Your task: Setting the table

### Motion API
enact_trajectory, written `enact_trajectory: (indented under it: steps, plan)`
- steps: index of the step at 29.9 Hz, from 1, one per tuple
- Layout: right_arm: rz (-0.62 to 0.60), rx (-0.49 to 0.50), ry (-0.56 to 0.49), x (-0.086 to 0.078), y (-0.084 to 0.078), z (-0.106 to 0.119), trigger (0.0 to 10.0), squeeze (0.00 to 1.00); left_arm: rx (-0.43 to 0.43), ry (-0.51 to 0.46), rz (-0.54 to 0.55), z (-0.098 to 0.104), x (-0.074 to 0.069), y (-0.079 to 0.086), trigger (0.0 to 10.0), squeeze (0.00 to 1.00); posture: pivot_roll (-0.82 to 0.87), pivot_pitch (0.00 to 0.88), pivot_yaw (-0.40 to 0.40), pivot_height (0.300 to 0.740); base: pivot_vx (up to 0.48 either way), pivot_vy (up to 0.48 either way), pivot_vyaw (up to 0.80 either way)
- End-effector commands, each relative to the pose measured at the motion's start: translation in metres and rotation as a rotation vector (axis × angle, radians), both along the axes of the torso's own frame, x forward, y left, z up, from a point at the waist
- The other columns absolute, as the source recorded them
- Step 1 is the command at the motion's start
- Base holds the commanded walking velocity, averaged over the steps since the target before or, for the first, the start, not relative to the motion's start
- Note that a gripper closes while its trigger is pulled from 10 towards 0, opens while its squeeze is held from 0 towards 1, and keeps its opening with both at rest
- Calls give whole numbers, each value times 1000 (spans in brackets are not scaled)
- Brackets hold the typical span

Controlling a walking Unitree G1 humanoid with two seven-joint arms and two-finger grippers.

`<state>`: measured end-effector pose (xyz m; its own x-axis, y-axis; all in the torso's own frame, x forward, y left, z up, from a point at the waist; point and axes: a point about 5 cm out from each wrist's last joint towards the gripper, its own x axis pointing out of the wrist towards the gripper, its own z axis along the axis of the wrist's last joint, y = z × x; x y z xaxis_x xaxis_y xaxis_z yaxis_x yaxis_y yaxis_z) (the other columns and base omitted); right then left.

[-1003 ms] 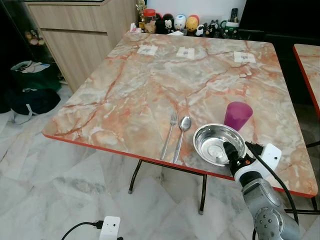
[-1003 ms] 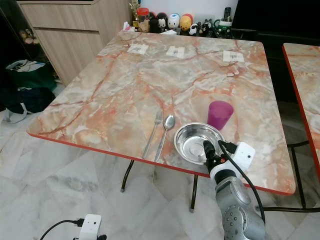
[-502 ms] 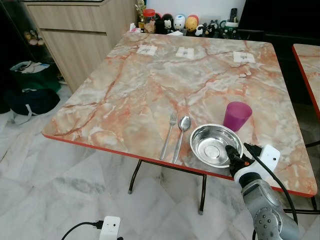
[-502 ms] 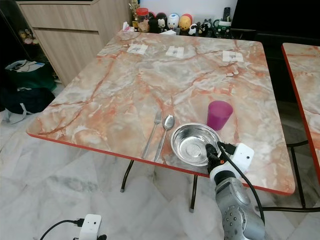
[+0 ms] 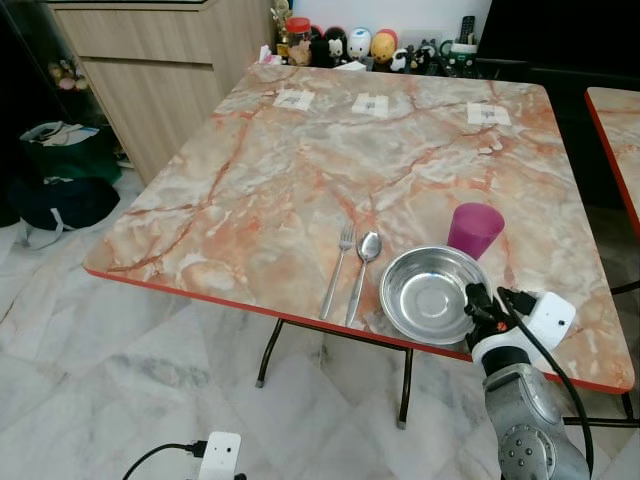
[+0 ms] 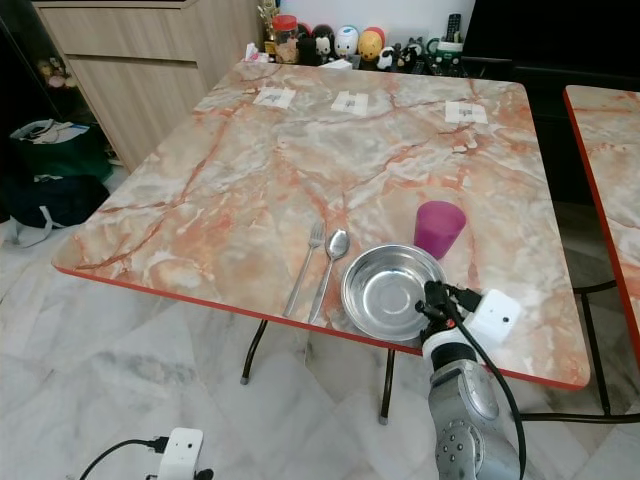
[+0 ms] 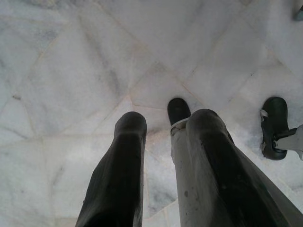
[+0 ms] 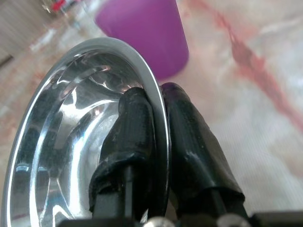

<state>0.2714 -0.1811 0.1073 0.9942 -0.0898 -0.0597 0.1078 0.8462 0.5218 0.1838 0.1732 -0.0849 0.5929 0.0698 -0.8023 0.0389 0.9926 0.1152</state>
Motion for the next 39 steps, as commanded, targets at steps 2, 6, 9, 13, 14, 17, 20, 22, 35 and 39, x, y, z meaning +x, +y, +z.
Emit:
enact_trajectory:
  steps: [2,6,9,13,14,17,20,22,35,39]
  plan:
    - [19,7,-137,1,4,22,0,0,12,29,-16,-3,-6,1,10000,0,-84,100,35,740,0,0,0]
    - [86,-112,-293,1,16,46,10000,0,32,-41,-10,10,10,33,10000,0,-86,99,37,740,0,0,0]
    - [80,-127,-301,2,18,45,10000,0,48,-15,-13,8,3,40,10000,0,-84,98,36,740,0,0,0]
    - [53,-135,-316,2,16,48,10000,0,57,-2,-16,6,0,42,10000,0,-86,98,36,740,0,-296,0]
    - [51,-139,-320,2,16,49,10000,0,59,1,-15,6,0,42,10000,0,-86,98,36,740,0,-469,0]
    - [27,-199,-330,4,15,52,10000,0,59,14,-15,6,1,40,10000,0,-88,97,34,740,0,-469,0]
    - [8,-206,-331,5,12,53,10000,0,59,22,-15,6,1,40,10000,0,-90,95,34,740,0,-469,-256]
    - [3,-207,-332,5,11,53,10000,0,54,1,-20,7,3,38,10000,0,-90,95,34,740,0,-469,-769]
    - [-42,-229,-340,6,7,53,10000,0,49,-16,-26,7,5,36,10000,0,-93,83,35,740,0,-467,-107]
    - [-53,-228,-343,6,6,53,10000,0,50,-15,-29,7,4,36,10000,0,-95,79,36,740,0,-465,0]
